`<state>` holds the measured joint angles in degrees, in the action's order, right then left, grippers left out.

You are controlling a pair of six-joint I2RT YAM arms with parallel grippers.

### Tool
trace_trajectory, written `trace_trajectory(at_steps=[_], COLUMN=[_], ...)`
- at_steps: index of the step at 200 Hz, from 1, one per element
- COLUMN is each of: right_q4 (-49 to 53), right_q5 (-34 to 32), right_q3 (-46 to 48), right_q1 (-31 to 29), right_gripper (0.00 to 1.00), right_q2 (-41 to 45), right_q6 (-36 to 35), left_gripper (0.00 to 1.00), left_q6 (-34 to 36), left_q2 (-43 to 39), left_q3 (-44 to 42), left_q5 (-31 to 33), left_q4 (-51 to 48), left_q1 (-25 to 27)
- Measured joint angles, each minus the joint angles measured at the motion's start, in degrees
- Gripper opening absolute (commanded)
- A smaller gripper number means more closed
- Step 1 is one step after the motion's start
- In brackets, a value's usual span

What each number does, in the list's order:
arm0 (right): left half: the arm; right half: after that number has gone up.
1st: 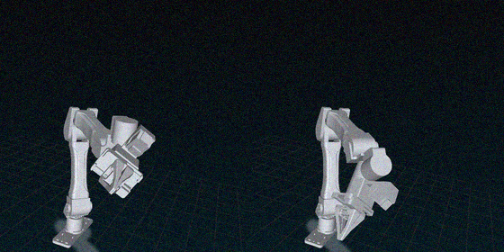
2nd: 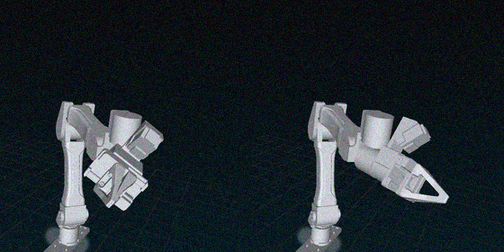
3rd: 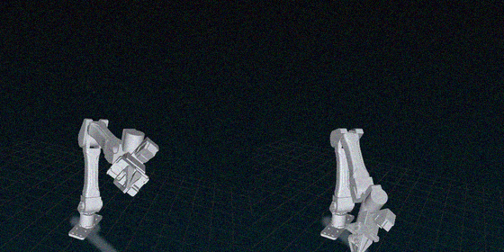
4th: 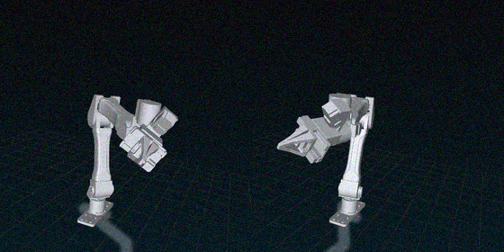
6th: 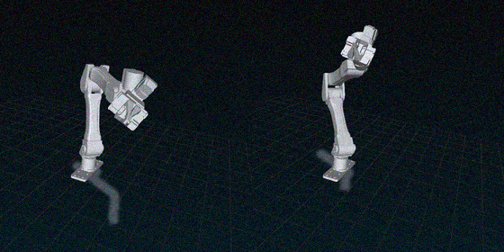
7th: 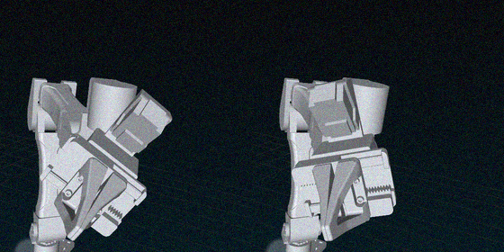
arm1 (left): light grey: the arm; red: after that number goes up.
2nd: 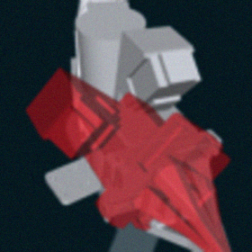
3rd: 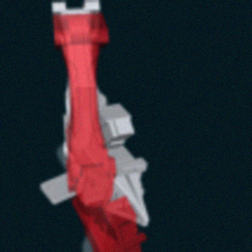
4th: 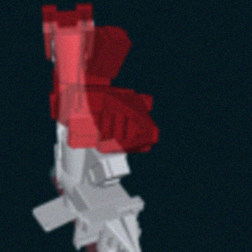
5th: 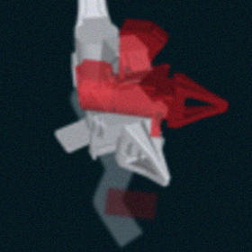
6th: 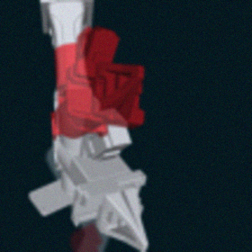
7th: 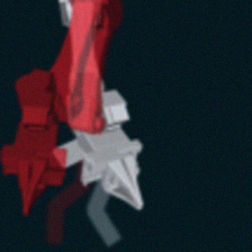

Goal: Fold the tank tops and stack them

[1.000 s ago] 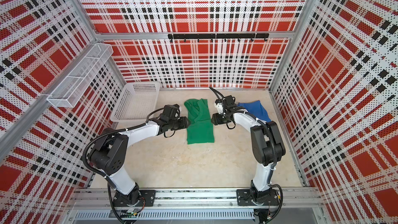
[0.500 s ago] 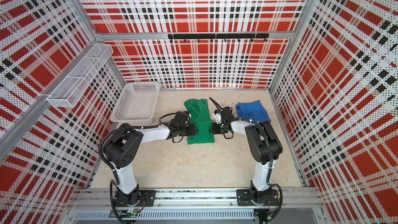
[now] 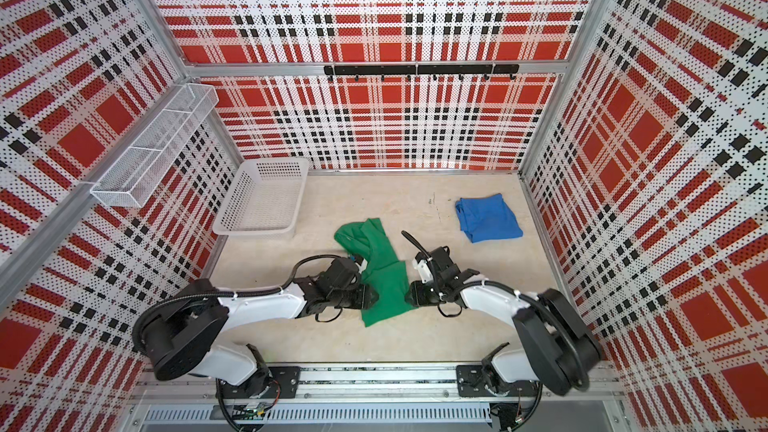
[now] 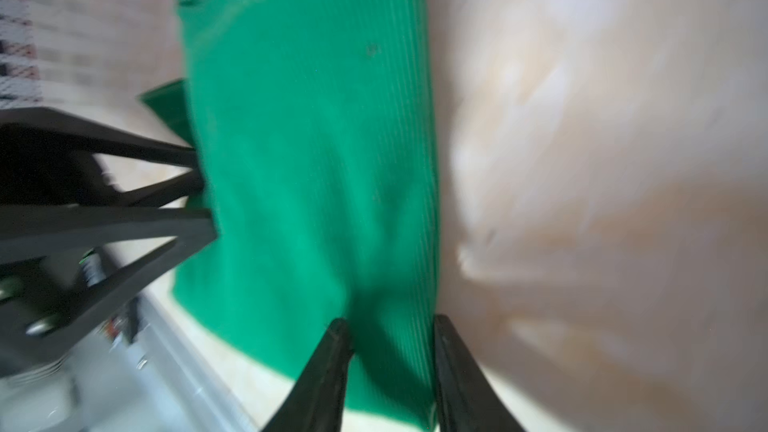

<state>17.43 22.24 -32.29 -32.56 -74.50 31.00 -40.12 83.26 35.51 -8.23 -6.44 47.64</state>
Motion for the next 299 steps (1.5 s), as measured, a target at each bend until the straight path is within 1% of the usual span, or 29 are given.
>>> trace_trajectory(at_steps=[13,30,44,56,80,109,146,183,239,253,268,282,299], right_q4=[2.5,4.0,4.4,4.2,4.0,3.9,1.5,-0.7,-4.2,-4.8,-5.5,-6.1,-6.7], right_q5=[-0.7,-0.3,0.0,0.4,2.0,4.4,8.8,10.8,12.6,12.9,13.3,13.7,13.8], right_q3=[-1.1,-4.7,-8.6,-11.5,-15.0,-17.2,-19.1,-18.4,-18.3,-18.3,-18.3,-18.2,-18.0], right_q1=[0.9,3.0,4.4,5.2,6.6,8.7,9.4,9.0,8.5,8.1,7.5,7.1,7.1], right_gripper=[0.49,0.51,0.52,0.53,0.54,0.54,0.54,0.54,0.51,0.49,0.44,0.4,0.37], right_q2=[4.0,4.9,2.5,-0.7,-7.1,-12.7,-17.2,-18.7,-22.2,-22.7,-23.0,-23.1,-23.1], right_q6=[-0.4,-2.1,-4.6,-6.9,-11.1,-14.6,-15.8,-15.6,-14.6,-14.3,-13.8,-13.3,-12.9], left_gripper=[0.53,0.53,0.53,0.53,0.53,0.52,0.49,0.43,0.39,0.37,0.36,0.36,0.44], left_q6=[0.0,0.0,-0.6,-1.6,-6.4,-13.0,-16.9,-17.8,-17.7,-17.6,-17.4,-17.4,-16.9], left_q2=[-3.3,-7.8,-10.8,-12.7,-14.6,-14.1,-12.2,-11.0,-7.3,-7.1,-7.0,-7.0,-6.9], left_q3=[0.7,2.6,3.3,2.5,-4.6,-13.3,-14.5,-14.5,-13.7,-13.5,-13.5,-13.5,-12.9], left_q5=[0.4,0.8,1.5,1.7,1.0,0.5,0.5,0.5,-0.2,-0.3,-0.4,-0.4,-0.3], left_q4=[-4.0,-6.8,-6.8,-6.1,-0.5,5.1,11.5,15.4,17.8,18.2,18.5,18.6,17.9], left_q1=[-1.8,-5.9,-8.4,-9.0,-9.0,-8.2,-7.7,-8.1,-8.4,-8.4,-8.4,-8.4,-8.4])
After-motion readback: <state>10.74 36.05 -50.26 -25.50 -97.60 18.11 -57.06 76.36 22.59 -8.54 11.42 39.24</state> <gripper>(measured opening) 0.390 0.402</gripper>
